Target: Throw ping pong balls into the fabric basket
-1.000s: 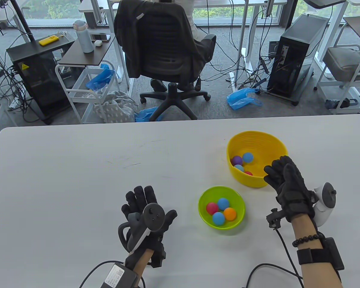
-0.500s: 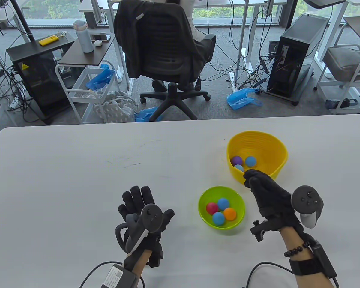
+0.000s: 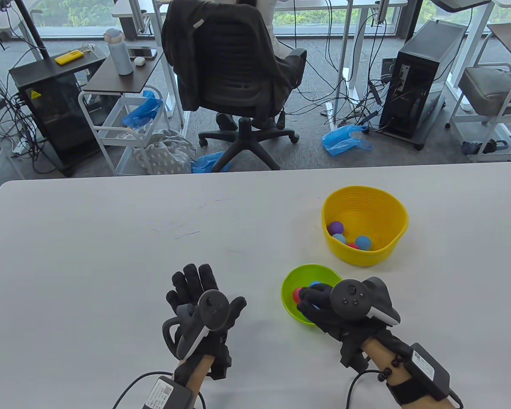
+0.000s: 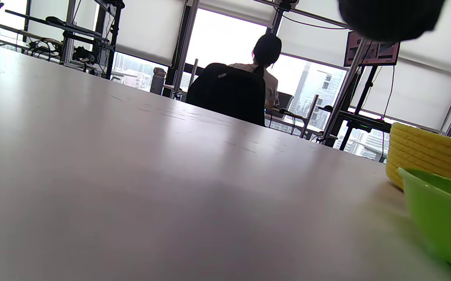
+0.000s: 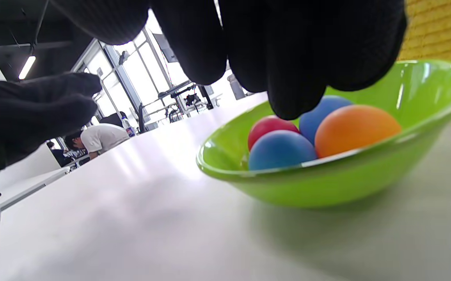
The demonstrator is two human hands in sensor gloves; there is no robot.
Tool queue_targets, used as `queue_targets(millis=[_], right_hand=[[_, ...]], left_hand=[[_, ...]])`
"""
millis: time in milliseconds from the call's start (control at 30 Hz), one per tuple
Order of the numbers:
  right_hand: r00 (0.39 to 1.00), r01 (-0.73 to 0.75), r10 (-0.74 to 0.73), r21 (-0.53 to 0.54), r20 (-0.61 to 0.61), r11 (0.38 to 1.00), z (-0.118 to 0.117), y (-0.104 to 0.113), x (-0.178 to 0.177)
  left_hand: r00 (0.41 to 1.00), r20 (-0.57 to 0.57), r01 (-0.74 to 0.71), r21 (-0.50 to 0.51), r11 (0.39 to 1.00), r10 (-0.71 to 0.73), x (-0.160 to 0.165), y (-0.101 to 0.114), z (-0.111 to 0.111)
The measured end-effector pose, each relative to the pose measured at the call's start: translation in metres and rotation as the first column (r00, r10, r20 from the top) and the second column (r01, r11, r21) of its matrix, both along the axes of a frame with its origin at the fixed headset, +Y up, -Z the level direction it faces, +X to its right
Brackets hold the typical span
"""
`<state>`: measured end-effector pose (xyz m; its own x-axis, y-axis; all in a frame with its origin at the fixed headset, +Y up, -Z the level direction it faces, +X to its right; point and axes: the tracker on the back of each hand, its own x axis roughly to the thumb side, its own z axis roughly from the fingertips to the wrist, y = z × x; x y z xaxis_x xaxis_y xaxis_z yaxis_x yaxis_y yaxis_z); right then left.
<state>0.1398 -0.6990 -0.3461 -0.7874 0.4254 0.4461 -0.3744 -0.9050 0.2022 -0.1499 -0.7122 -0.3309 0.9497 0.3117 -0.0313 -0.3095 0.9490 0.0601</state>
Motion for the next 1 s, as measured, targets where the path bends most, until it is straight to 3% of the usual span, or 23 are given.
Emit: queue_targets(millis=[200,600,1000], right_hand=[[0.997,-0.079,0.080,-0.052,0.006,0.995,-0.006,-0.014,-0.010],[0.979,-0.197,0.199,-0.054,0.040,0.979,-0.013,-0.036,-0.018],[0.986,-0.145,0.145,-0.007,0.076,0.989,-0.016,-0.030,-0.008]], left_hand=[[1.000,0.015,-0.006,0.007,1.000,0.005,0.003,0.001,0.000],[1.000,0.021,-0.018,0.017,1.000,0.018,0.003,0.001,0.000],[1.000,0.005,-0.003,0.018,1.000,0.003,0.002,0.001,0.000]])
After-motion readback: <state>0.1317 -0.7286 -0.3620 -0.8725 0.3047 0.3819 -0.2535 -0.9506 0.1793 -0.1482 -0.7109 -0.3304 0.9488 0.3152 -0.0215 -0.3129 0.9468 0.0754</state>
